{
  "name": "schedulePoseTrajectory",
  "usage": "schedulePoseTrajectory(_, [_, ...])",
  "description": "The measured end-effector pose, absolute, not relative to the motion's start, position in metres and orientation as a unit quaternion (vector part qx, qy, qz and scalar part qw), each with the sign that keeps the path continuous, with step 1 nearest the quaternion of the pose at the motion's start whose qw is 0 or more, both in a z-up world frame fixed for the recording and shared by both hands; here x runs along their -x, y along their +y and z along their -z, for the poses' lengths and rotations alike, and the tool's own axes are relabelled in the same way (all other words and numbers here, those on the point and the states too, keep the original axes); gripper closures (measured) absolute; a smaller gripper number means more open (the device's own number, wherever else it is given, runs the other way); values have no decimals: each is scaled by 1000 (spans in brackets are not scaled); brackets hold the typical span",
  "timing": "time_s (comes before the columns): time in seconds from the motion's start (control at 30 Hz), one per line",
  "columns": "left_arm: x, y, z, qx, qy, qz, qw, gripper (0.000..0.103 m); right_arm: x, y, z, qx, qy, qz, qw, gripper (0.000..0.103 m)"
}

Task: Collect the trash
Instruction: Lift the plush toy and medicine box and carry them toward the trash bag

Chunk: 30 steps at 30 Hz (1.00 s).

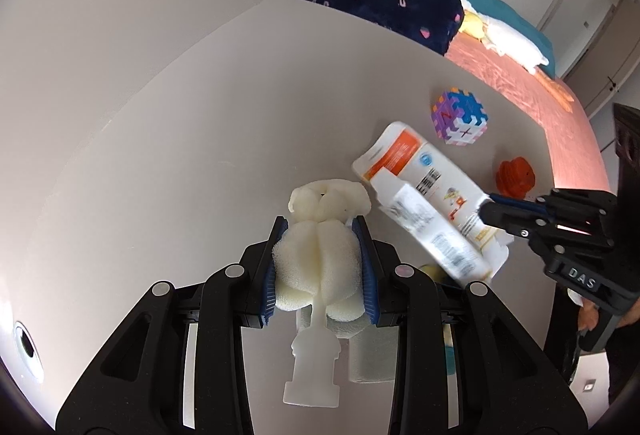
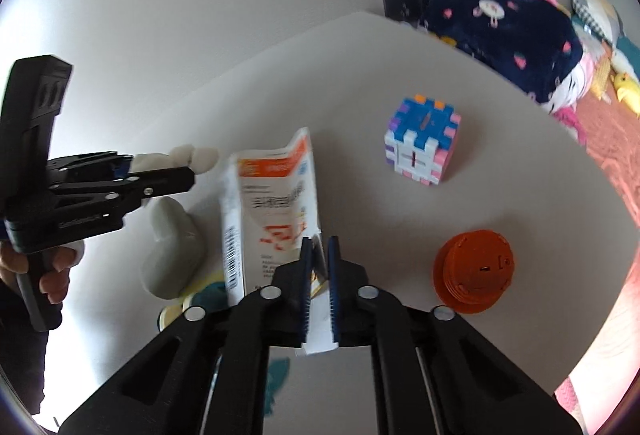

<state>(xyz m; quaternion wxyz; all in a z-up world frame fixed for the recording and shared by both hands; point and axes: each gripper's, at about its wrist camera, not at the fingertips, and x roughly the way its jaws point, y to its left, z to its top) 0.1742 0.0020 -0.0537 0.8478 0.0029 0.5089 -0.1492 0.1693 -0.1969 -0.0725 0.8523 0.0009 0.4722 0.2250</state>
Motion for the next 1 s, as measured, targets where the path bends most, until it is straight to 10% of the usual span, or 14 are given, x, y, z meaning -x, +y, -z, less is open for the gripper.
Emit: schedulePoseTrajectory(1.0, [-120,-99,-22,-52,428,249,867,71,-54,-288,-11,-66,374,-108,919,98])
